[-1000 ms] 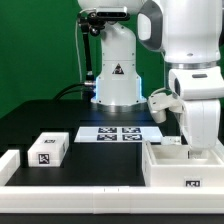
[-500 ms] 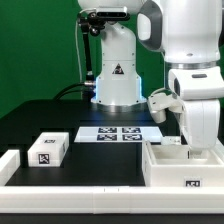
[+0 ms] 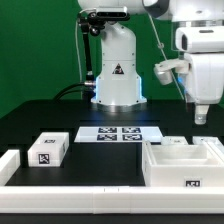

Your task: Assemble cabinet

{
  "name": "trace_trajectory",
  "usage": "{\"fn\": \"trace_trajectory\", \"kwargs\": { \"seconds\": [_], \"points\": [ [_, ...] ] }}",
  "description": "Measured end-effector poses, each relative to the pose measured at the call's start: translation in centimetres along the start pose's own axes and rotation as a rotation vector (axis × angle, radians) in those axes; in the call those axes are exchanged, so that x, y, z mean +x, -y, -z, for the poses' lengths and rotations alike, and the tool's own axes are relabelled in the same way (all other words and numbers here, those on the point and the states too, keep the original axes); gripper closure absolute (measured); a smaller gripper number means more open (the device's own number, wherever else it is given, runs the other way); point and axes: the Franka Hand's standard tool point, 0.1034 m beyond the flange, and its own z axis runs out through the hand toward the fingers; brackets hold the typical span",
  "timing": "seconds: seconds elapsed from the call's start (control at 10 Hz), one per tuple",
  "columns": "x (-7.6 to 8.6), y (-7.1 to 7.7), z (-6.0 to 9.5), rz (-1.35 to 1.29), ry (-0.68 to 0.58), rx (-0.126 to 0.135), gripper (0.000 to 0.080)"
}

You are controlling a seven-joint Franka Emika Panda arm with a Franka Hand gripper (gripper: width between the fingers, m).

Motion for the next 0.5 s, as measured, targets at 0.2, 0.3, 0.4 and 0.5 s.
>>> {"fn": "trace_trajectory", "kwargs": {
  "seconds": [0.2,0.3,0.4,0.5],
  "points": [
    [2.1,2.4,-1.6,-0.002,-0.033,-0.005,0.0151],
    [2.2,3.4,-2.5,0.000,-0.043,-0.003,0.0151],
    [1.9,3.1,-2.3,-0.006,-0.036,0.005,0.0151],
    [1.9,2.9,-2.2,-0.008,-0.038,0.000,0.0151]
  ]
}}
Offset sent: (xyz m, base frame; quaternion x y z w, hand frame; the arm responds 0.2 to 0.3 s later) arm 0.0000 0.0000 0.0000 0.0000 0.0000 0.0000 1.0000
